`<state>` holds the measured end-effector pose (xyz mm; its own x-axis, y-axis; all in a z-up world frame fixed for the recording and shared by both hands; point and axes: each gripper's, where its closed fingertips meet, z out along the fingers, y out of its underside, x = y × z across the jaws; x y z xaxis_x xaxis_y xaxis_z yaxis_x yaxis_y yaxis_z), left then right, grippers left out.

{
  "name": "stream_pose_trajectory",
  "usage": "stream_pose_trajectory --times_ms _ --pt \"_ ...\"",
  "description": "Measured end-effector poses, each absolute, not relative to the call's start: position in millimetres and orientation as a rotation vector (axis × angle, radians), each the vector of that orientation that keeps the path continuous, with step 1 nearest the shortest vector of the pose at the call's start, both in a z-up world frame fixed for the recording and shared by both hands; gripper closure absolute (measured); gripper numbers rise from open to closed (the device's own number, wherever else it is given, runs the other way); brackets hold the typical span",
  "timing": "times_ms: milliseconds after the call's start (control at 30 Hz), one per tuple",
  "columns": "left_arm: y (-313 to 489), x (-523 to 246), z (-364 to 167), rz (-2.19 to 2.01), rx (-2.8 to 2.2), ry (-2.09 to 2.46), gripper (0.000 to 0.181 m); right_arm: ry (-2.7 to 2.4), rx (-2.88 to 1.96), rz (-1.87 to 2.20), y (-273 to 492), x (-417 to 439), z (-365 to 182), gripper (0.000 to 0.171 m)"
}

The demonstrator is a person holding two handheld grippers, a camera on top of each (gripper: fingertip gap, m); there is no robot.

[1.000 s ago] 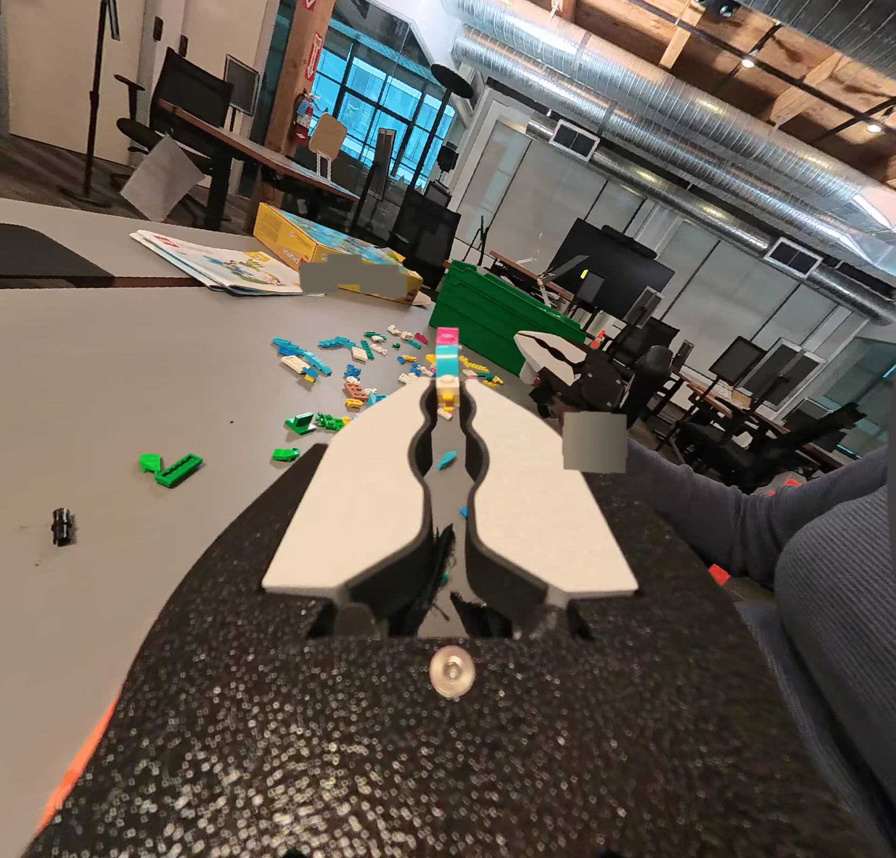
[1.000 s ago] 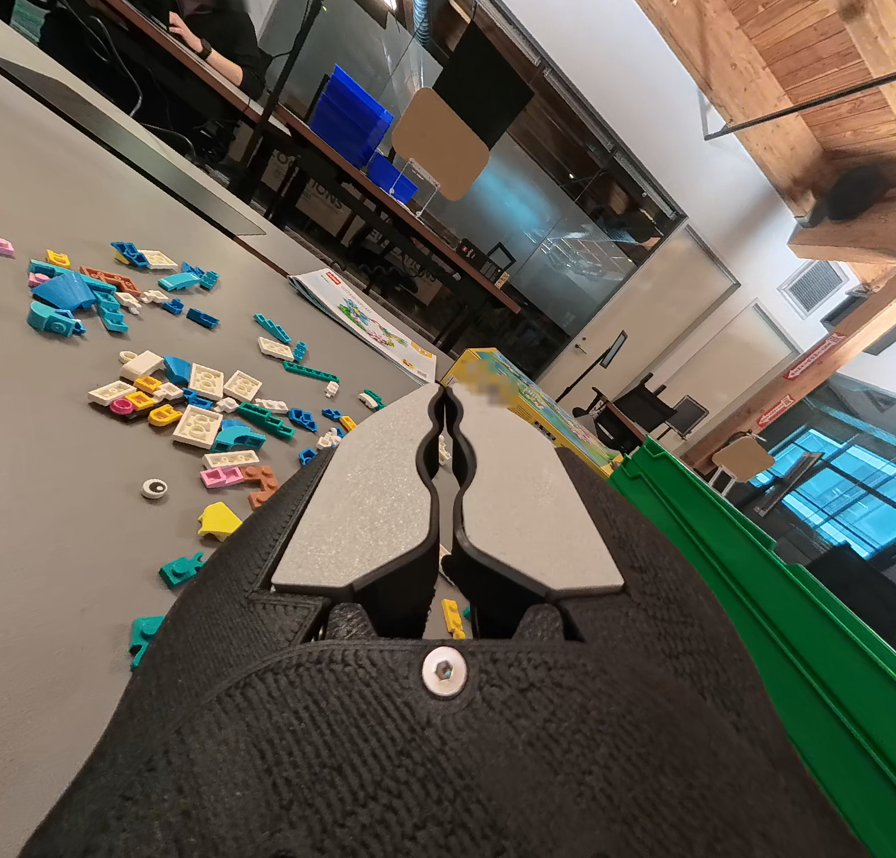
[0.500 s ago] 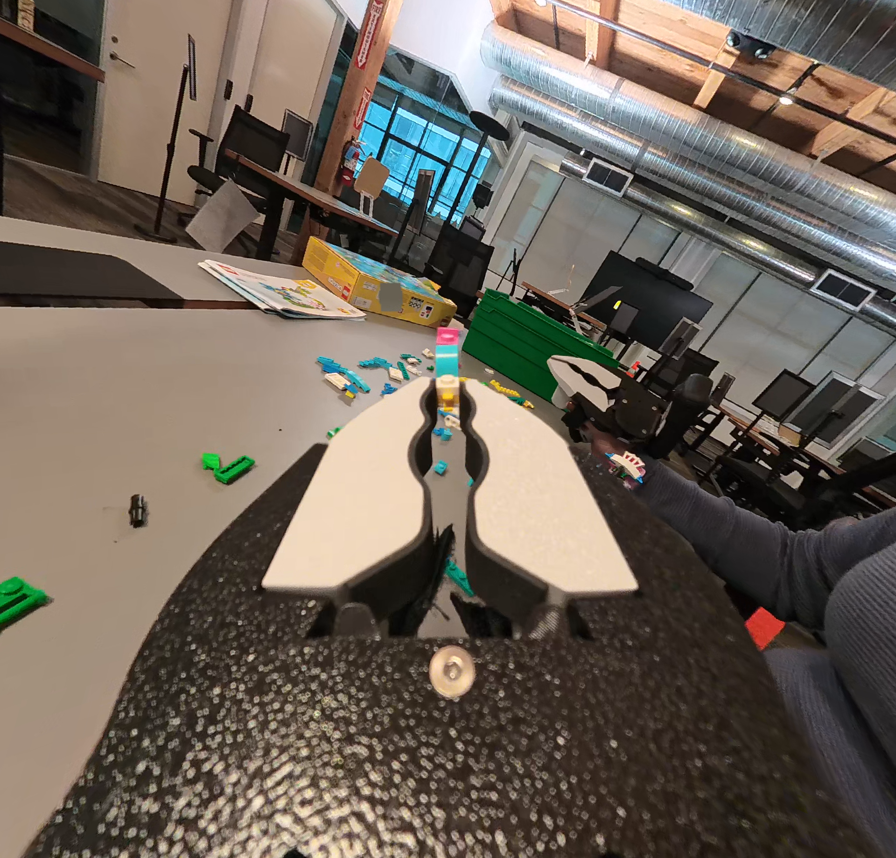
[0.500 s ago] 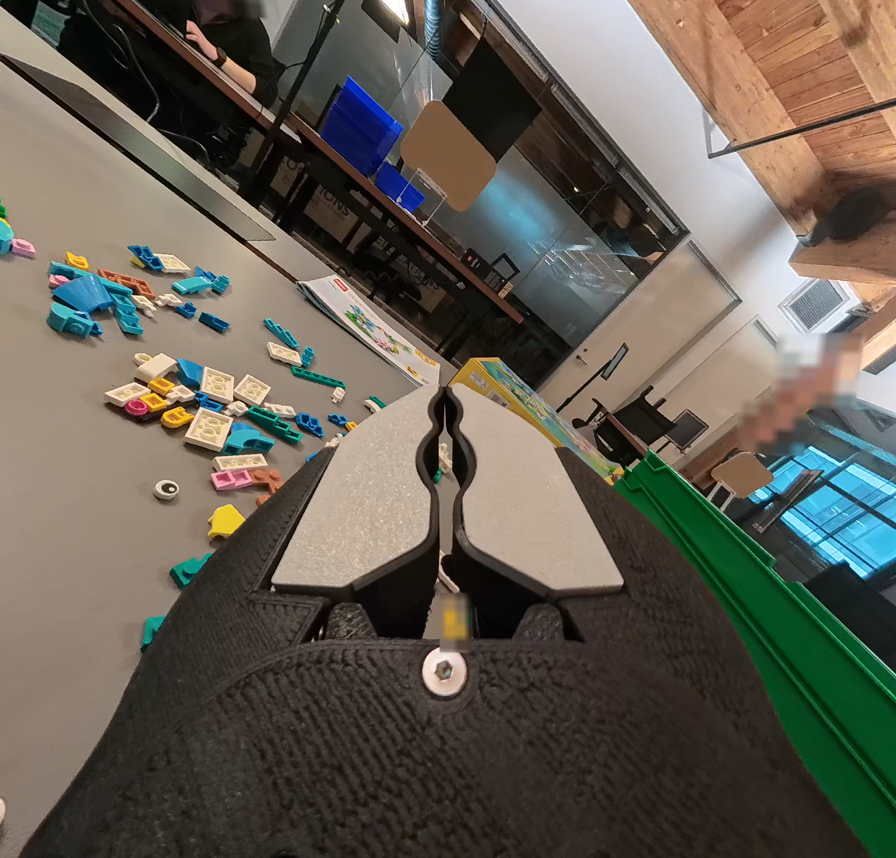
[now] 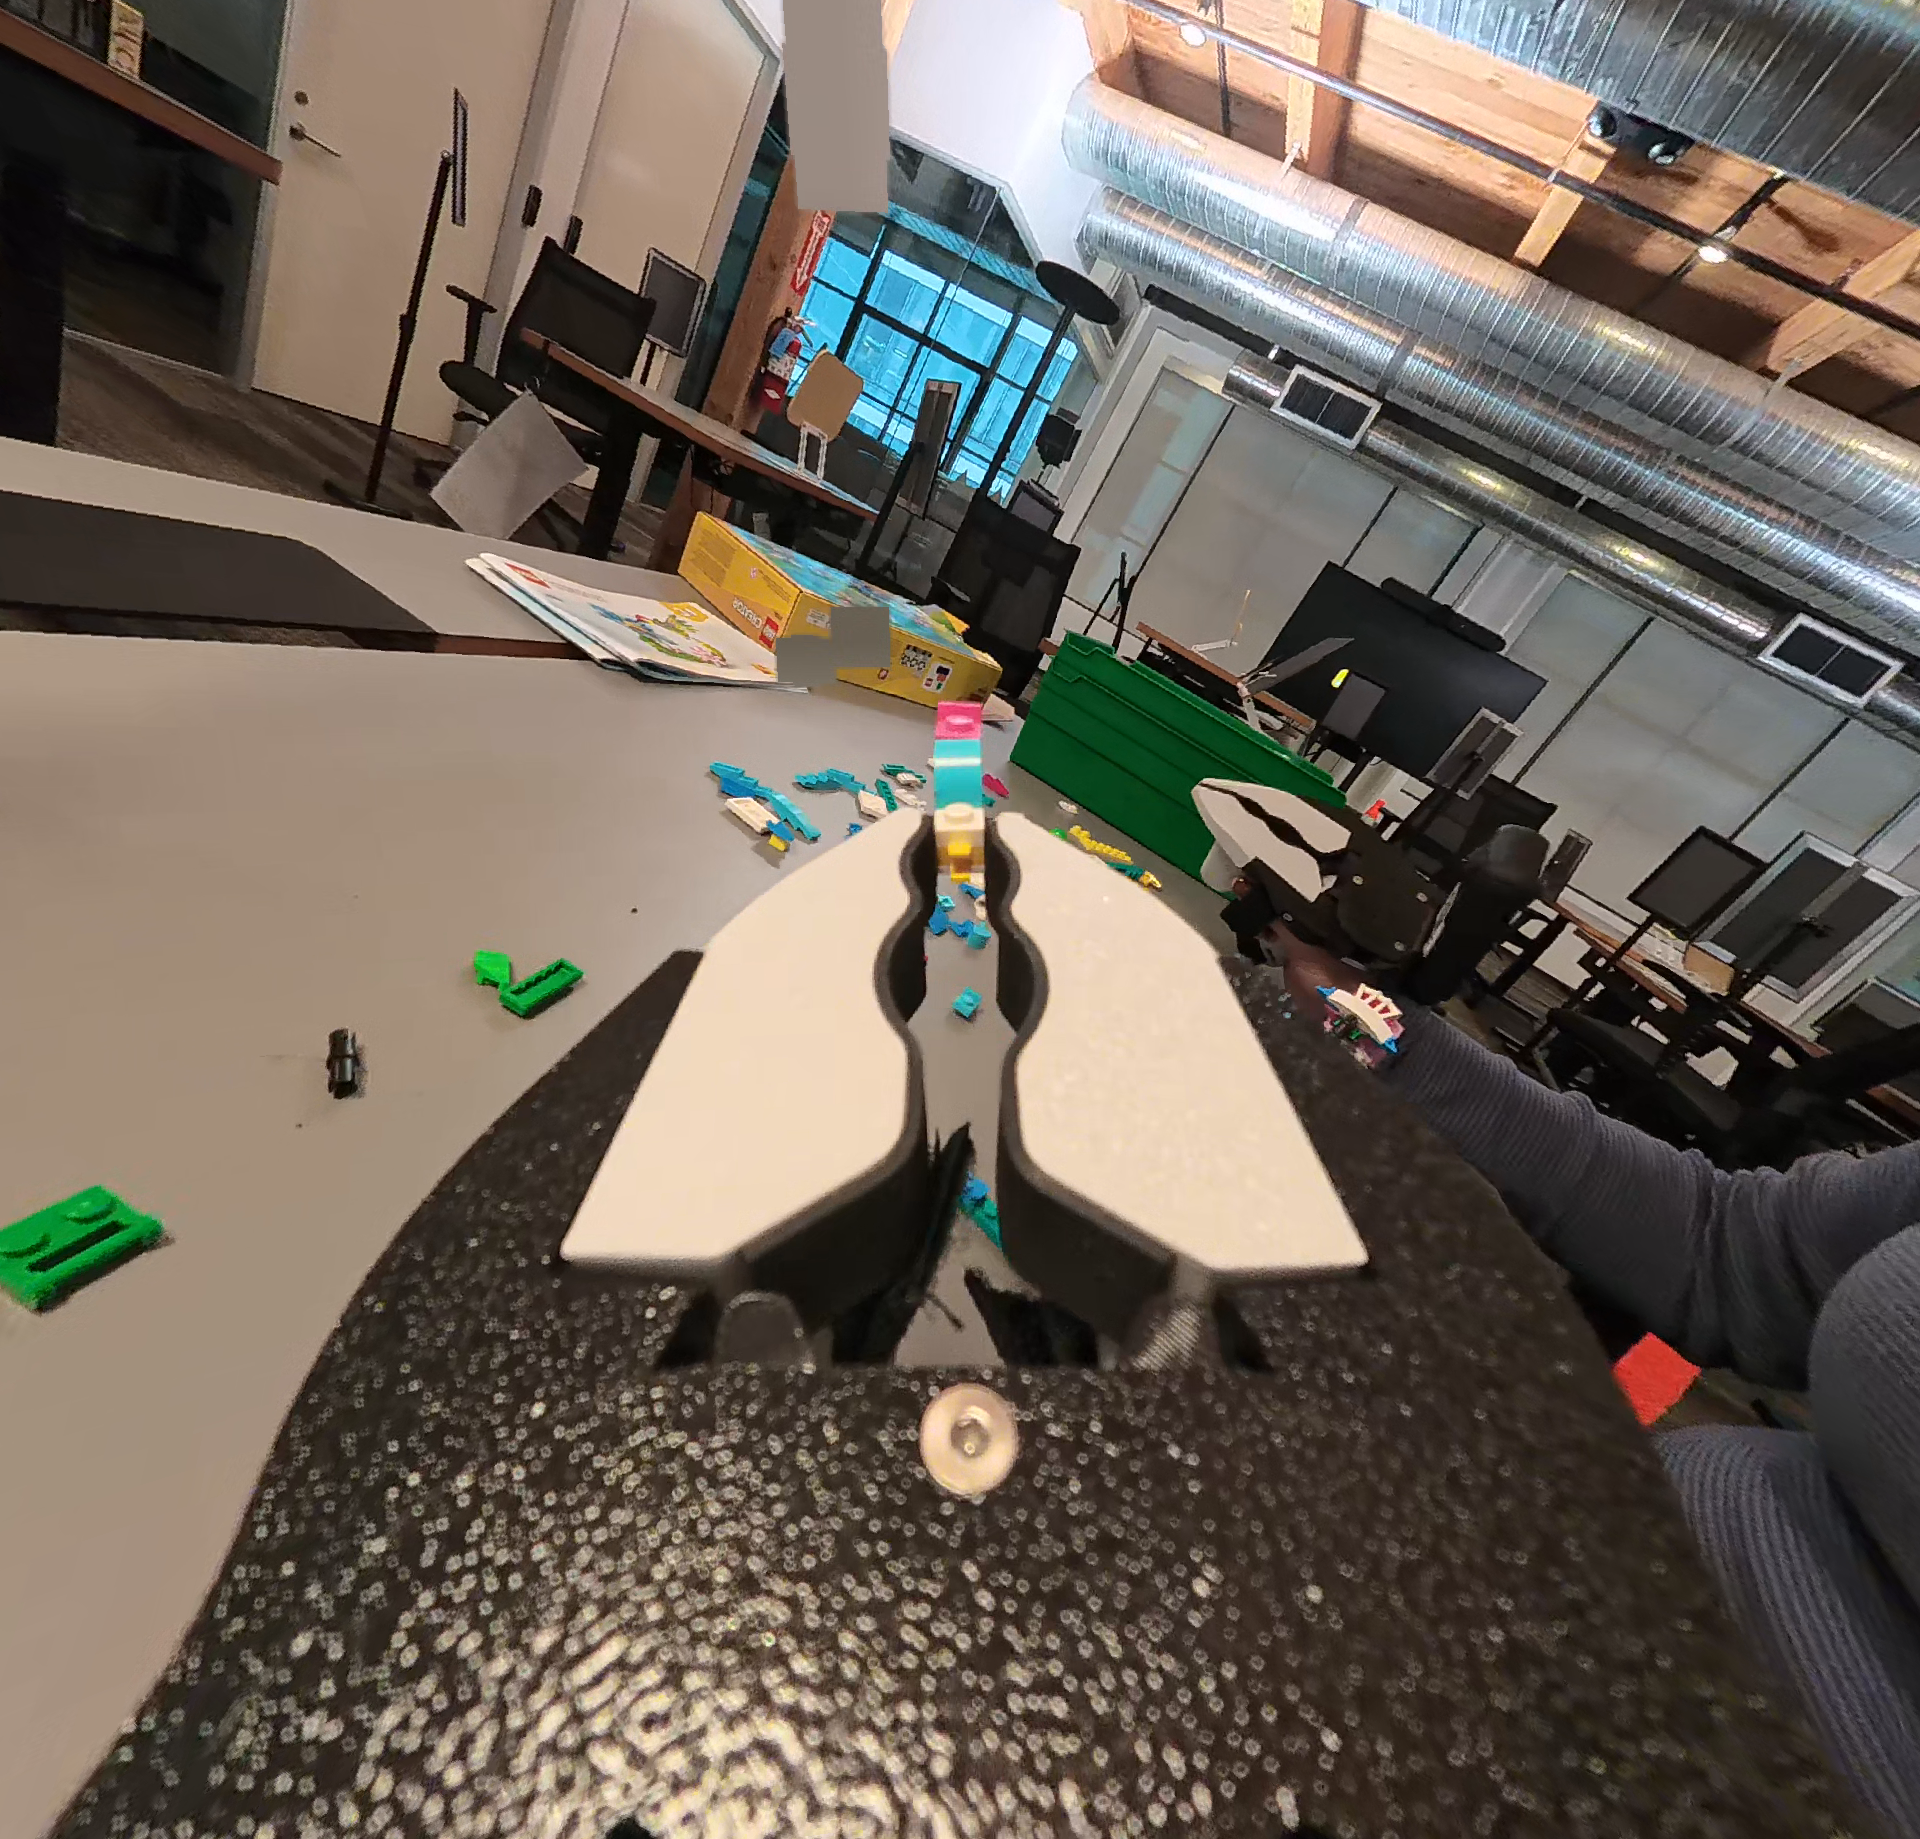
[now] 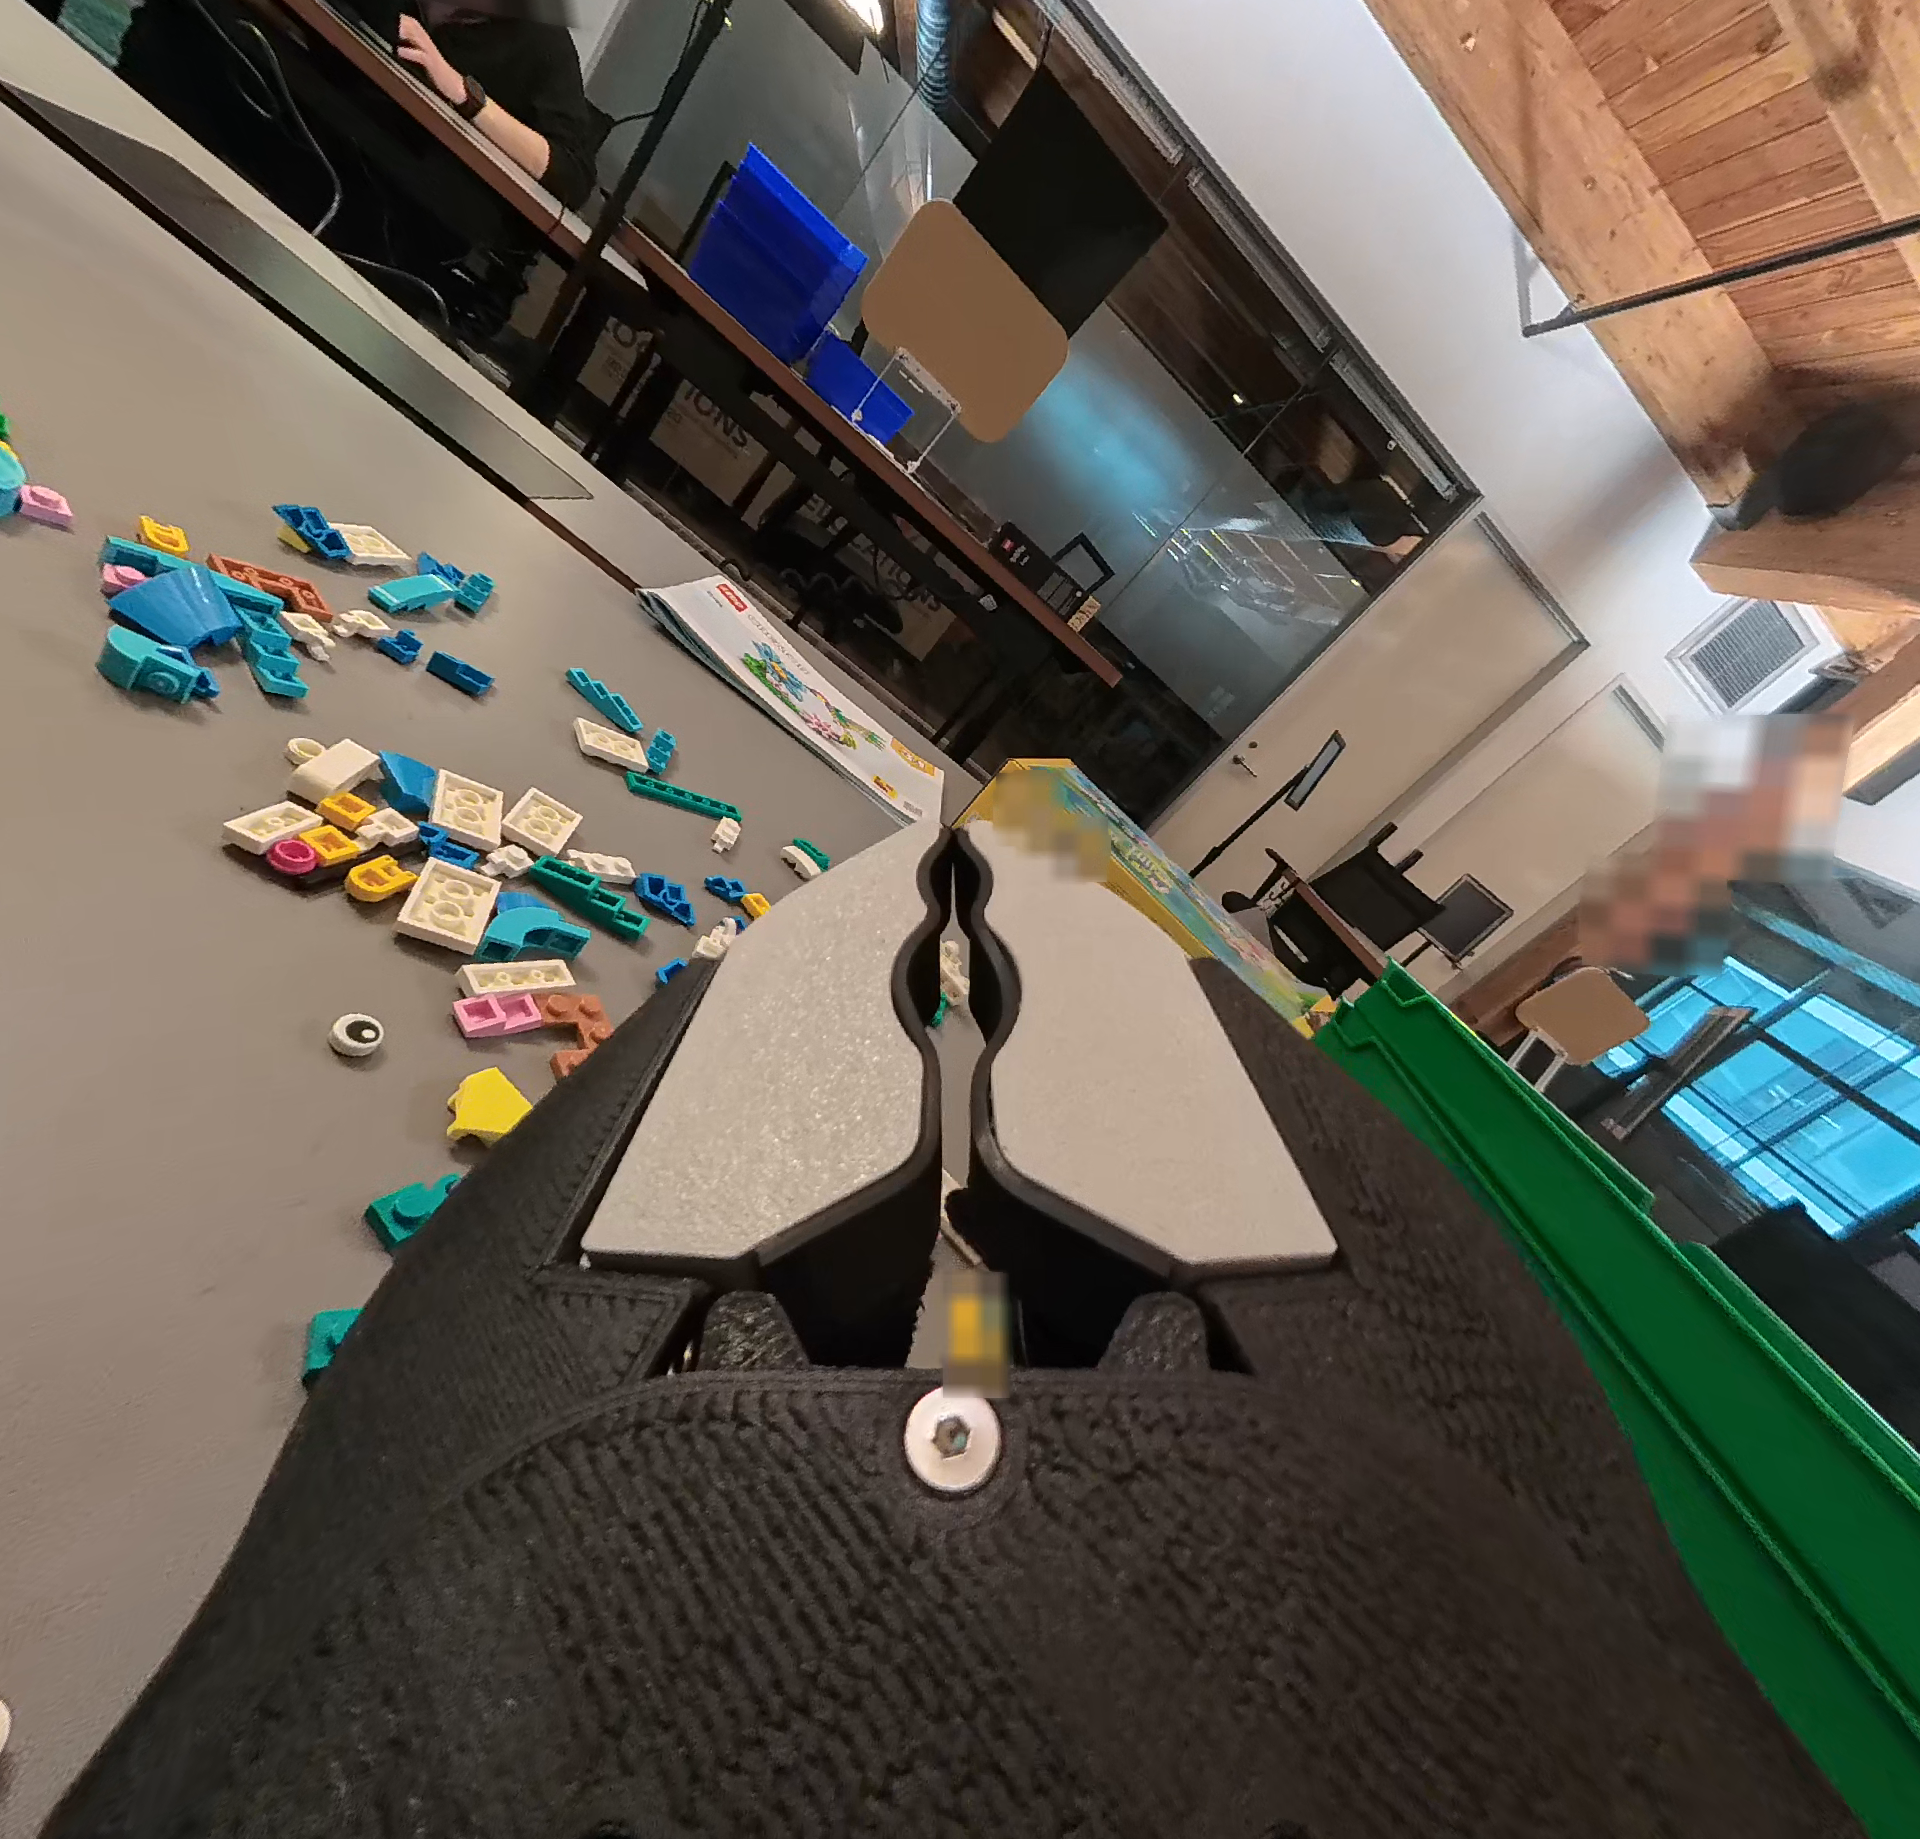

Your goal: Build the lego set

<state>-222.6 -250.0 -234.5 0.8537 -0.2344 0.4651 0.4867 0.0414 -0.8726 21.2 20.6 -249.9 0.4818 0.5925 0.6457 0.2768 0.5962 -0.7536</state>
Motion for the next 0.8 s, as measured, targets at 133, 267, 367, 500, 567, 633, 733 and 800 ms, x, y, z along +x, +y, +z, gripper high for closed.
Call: stream_pose_trajectory --times_ms 133,267,367,500,567,633,733,800 --pt "-250 -224 -235 -0.579 -1.420 -0.228 0.173 -1.058 -0.968 0.238 24 25 -246 0.171" --pt "-249 -223 -237 -0.570 -1.429 -0.225 0.173 -0.964 -1.027 0.194 41 41 -240 0.171" --pt "-249 -224 -238 -0.560 -1.432 -0.227 0.173 -0.857 -1.083 0.135 62 64 -233 0.171" --pt "-250 -229 -239 -0.542 -1.421 -0.246 0.173 -0.672 -1.143 0.093 88 105 -220 0.171" --pt "-250 -230 -240 -0.533 -1.419 -0.253 0.173 -0.600 -1.165 0.089 98 123 -217 0.171" --pt "-250 -231 -239 -0.534 -1.417 -0.255 0.173 -0.562 -1.189 0.081 107 135 -219 0.171" --pt "-251 -232 -238 -0.531 -1.411 -0.257 0.173 -0.552 -1.215 0.066 118 143 -223 0.171" --pt "-251 -232 -238 -0.530 -1.410 -0.258 0.173 -0.558 -1.219 0.058 121 145 -225 0.171"
